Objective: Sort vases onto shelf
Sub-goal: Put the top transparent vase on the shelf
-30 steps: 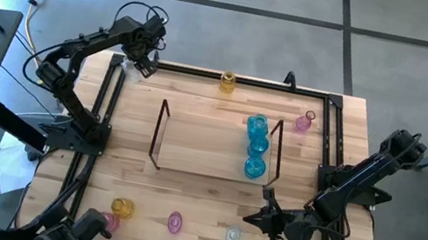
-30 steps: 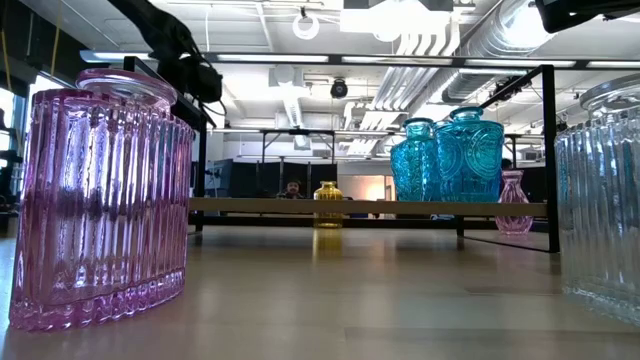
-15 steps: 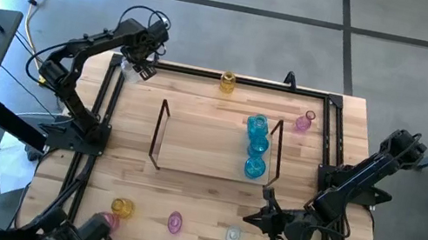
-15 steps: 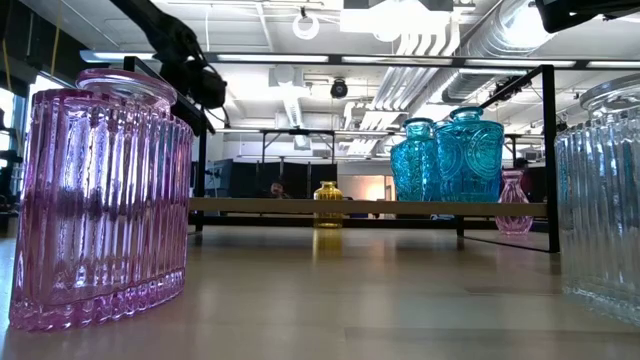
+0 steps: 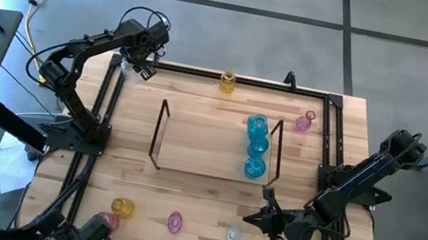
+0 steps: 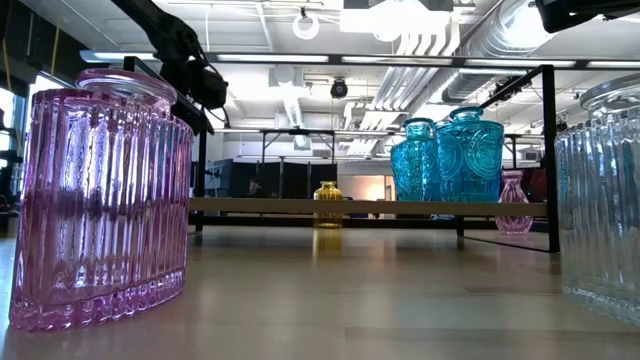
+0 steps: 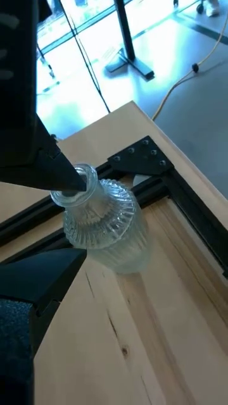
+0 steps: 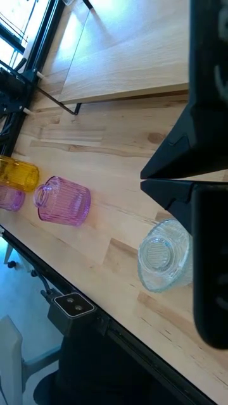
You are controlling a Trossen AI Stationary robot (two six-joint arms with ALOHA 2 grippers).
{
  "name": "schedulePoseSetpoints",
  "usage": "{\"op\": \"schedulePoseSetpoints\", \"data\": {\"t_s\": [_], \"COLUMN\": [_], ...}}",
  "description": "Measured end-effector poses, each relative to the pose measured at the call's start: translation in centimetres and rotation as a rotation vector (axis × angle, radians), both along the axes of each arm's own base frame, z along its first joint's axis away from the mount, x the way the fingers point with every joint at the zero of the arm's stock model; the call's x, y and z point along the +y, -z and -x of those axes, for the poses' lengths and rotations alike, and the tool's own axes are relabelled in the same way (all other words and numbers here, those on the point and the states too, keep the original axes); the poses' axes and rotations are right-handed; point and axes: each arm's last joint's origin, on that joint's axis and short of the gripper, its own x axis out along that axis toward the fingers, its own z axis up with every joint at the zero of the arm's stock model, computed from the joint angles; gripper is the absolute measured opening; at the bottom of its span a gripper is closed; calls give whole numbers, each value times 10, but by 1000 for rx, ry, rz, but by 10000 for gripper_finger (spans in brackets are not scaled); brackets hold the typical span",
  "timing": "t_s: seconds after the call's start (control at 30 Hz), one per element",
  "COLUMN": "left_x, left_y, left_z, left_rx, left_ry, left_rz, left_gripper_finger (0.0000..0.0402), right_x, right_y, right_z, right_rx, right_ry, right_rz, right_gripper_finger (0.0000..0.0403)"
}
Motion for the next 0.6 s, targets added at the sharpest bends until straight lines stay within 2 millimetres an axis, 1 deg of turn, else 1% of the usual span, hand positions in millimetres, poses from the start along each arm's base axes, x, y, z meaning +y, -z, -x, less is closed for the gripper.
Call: {"op": "schedulePoseSetpoints", "data": {"t_s": [0.6], "left_x": [-2], "left_y": [0], "left_z": [1], "left_rx": [-4], "left_ry": [-27], "left_rz": [11], "left_gripper_finger": [147], "right_x": [0], "right_y": [0], "right_z": [0], "right_rx": [0], "right_ry": [0], "right_rz": [0], "right_gripper_finger": [0]}}
